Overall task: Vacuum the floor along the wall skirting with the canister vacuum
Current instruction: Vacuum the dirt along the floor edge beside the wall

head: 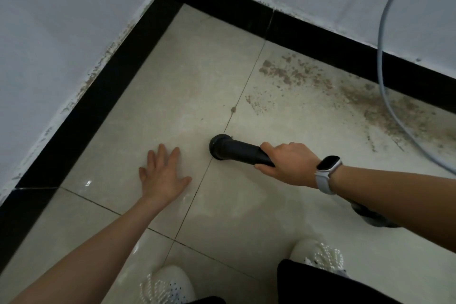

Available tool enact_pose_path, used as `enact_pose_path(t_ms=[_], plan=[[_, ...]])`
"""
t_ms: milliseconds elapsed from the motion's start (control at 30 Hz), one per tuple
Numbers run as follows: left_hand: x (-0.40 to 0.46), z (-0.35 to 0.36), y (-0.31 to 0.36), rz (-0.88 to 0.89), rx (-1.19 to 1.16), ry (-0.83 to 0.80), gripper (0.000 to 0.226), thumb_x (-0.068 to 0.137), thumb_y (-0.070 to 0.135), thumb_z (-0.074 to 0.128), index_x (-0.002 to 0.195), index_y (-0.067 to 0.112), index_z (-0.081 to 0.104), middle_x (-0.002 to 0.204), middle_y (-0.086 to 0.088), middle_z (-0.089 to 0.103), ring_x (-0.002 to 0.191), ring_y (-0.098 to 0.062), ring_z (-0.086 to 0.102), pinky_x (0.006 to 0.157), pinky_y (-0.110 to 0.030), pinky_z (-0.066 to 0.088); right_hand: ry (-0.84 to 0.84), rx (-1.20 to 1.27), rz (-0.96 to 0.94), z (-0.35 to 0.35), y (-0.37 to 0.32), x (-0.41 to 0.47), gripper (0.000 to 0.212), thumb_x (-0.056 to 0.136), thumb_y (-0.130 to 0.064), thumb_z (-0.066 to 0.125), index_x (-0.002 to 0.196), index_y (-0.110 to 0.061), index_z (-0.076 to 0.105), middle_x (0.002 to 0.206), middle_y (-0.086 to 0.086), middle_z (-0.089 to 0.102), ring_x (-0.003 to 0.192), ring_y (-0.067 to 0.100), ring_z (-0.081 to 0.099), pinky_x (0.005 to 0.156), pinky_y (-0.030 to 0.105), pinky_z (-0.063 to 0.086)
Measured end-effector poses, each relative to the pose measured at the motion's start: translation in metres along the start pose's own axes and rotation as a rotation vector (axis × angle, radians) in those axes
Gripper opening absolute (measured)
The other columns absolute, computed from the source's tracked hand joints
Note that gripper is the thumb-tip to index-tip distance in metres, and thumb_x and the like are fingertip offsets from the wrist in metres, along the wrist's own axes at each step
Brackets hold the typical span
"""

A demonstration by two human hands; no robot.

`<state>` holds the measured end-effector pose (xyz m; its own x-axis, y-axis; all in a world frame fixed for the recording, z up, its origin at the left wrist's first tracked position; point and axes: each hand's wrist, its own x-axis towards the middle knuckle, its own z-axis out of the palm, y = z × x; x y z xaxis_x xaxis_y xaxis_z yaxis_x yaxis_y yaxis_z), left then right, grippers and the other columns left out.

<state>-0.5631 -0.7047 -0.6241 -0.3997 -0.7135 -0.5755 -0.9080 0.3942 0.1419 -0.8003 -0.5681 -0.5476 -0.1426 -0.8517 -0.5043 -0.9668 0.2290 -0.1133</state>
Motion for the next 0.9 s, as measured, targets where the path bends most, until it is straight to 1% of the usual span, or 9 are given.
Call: enact_pose_path(t_ms=[100, 200, 300, 400, 500, 567, 700, 767, 900], plan=[[0.0, 0.001, -0.003, 0.002, 0.012, 0.003, 0.082, 0.087, 0.05, 0.057, 0.15, 0.031, 0.007, 0.159, -0.003, -0.012, 0.145, -0.029, -0.01, 0.115, -0.052, 0.011, 0.005, -0.038, 0.059, -0.004, 0.017, -0.003, 0.042, 0.097, -0.051, 0.037, 0.122, -0.017, 0.041, 0.102, 0.009, 0.065, 0.083, 0.029, 0.06, 0.065, 0.031, 0.038], [0.002, 0.0, -0.002, -0.009, 0.014, 0.001, 0.083, 0.087, 0.05, 0.057, 0.15, 0.031, 0.007, 0.159, -0.003, -0.012, 0.145, -0.029, -0.01, 0.115, -0.053, 0.012, 0.037, -0.059, 0.139, -0.008, 0.025, -0.001, 0.041, 0.097, -0.051, 0.038, 0.119, -0.016, 0.041, 0.103, 0.011, 0.065, 0.087, 0.031, 0.062, 0.064, 0.031, 0.038], [0.002, 0.0, 0.001, -0.018, 0.015, -0.003, 0.084, 0.087, 0.05, 0.058, 0.15, 0.031, 0.006, 0.159, -0.004, -0.012, 0.145, -0.03, -0.01, 0.115, -0.054, 0.012, 0.0, -0.032, 0.04, 0.001, 0.005, -0.006, 0.043, 0.097, -0.051, 0.038, 0.122, -0.016, 0.041, 0.108, 0.012, 0.064, 0.093, 0.032, 0.061, 0.066, 0.03, 0.035], [0.002, 0.0, 0.002, -0.019, 0.031, -0.005, 0.085, 0.087, 0.05, 0.058, 0.15, 0.03, 0.004, 0.158, -0.004, -0.013, 0.145, -0.031, -0.01, 0.115, -0.053, 0.014, -0.09, 0.002, -0.083, 0.011, -0.016, -0.016, 0.043, 0.097, -0.051, 0.037, 0.123, -0.017, 0.041, 0.107, 0.01, 0.065, 0.091, 0.029, 0.062, 0.067, 0.029, 0.035], [0.002, -0.001, 0.001, -0.019, 0.03, -0.007, 0.085, 0.086, 0.05, 0.058, 0.15, 0.031, 0.006, 0.158, -0.004, -0.012, 0.145, -0.03, -0.01, 0.114, -0.053, 0.015, -0.064, 0.009, -0.018, 0.004, -0.005, -0.008, 0.044, 0.097, -0.051, 0.038, 0.124, -0.016, 0.042, 0.108, 0.012, 0.064, 0.094, 0.031, 0.061, 0.068, 0.031, 0.035], [0.002, -0.001, 0.001, -0.02, 0.028, -0.007, 0.084, 0.086, 0.051, 0.058, 0.15, 0.031, 0.007, 0.159, -0.004, -0.011, 0.145, -0.03, -0.009, 0.114, -0.053, 0.015, -0.008, 0.024, 0.08, -0.006, 0.011, 0.006, 0.043, 0.097, -0.05, 0.039, 0.123, -0.015, 0.042, 0.102, 0.012, 0.062, 0.087, 0.031, 0.06, 0.066, 0.03, 0.036], [0.001, -0.002, 0.003, -0.032, 0.024, -0.035, 0.085, 0.086, 0.05, 0.058, 0.15, 0.032, 0.004, 0.158, -0.002, -0.015, 0.145, -0.03, -0.012, 0.114, -0.055, 0.015, 0.09, 0.066, 0.238, -0.021, 0.034, 0.029, 0.042, 0.097, -0.049, 0.039, 0.119, -0.014, 0.044, 0.08, 0.003, 0.05, 0.068, 0.023, 0.051, 0.062, 0.032, 0.043], [0.001, -0.003, 0.003, -0.032, 0.027, -0.044, 0.086, 0.087, 0.049, 0.058, 0.15, 0.032, 0.003, 0.158, -0.003, -0.016, 0.145, -0.03, -0.013, 0.114, -0.056, 0.015, 0.093, 0.082, 0.242, -0.019, 0.032, 0.032, 0.042, 0.097, -0.049, 0.039, 0.119, -0.014, 0.044, 0.081, 0.004, 0.052, 0.068, 0.023, 0.051, 0.062, 0.032, 0.043], [0.001, -0.003, 0.004, -0.03, 0.02, -0.034, 0.085, 0.087, 0.049, 0.058, 0.15, 0.033, 0.002, 0.158, -0.003, -0.017, 0.145, -0.031, -0.014, 0.114, -0.056, 0.012, 0.028, 0.053, 0.11, -0.009, 0.009, 0.029, 0.041, 0.097, -0.05, 0.039, 0.12, -0.015, 0.043, 0.096, 0.009, 0.062, 0.07, 0.023, 0.049, 0.062, 0.031, 0.039]])
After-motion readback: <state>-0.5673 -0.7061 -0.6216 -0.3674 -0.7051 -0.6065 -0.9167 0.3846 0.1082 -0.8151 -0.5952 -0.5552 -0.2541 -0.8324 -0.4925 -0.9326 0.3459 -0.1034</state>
